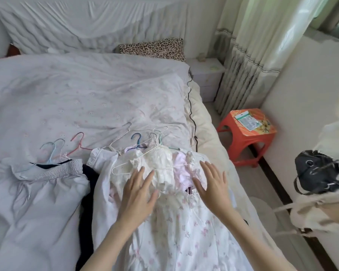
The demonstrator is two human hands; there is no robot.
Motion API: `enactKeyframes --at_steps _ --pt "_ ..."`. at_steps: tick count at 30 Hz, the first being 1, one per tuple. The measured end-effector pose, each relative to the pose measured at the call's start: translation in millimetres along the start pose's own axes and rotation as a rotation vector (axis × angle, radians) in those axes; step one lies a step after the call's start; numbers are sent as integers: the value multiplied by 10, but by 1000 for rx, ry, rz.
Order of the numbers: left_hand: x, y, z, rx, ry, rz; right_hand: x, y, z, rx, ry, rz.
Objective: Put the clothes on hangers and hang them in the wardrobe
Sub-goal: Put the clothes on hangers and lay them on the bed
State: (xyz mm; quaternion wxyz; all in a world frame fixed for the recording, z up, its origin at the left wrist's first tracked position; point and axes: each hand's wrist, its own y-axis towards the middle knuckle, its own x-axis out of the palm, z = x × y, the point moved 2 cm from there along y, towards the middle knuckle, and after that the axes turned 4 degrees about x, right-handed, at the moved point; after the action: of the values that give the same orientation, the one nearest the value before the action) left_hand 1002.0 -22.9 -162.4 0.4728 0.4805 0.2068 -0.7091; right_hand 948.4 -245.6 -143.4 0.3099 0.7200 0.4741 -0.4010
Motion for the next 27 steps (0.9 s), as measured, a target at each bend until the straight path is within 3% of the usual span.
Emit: enactKeyframes --at_steps 5,11,17,27 --pt "296 -996 697 128 -57 -170 -241 -1393 256 85 -199 -22" --pt "401 -1409 1268 450 -75 -274 -622 -2880 593 408 -307 74" --pt "544 -2340 1751 687 -157 -593 -649 -4493 546 837 -292 290" --pt "455 -3746 3179 1271 -237 -698 -914 -7120 0 1398 -261 704"
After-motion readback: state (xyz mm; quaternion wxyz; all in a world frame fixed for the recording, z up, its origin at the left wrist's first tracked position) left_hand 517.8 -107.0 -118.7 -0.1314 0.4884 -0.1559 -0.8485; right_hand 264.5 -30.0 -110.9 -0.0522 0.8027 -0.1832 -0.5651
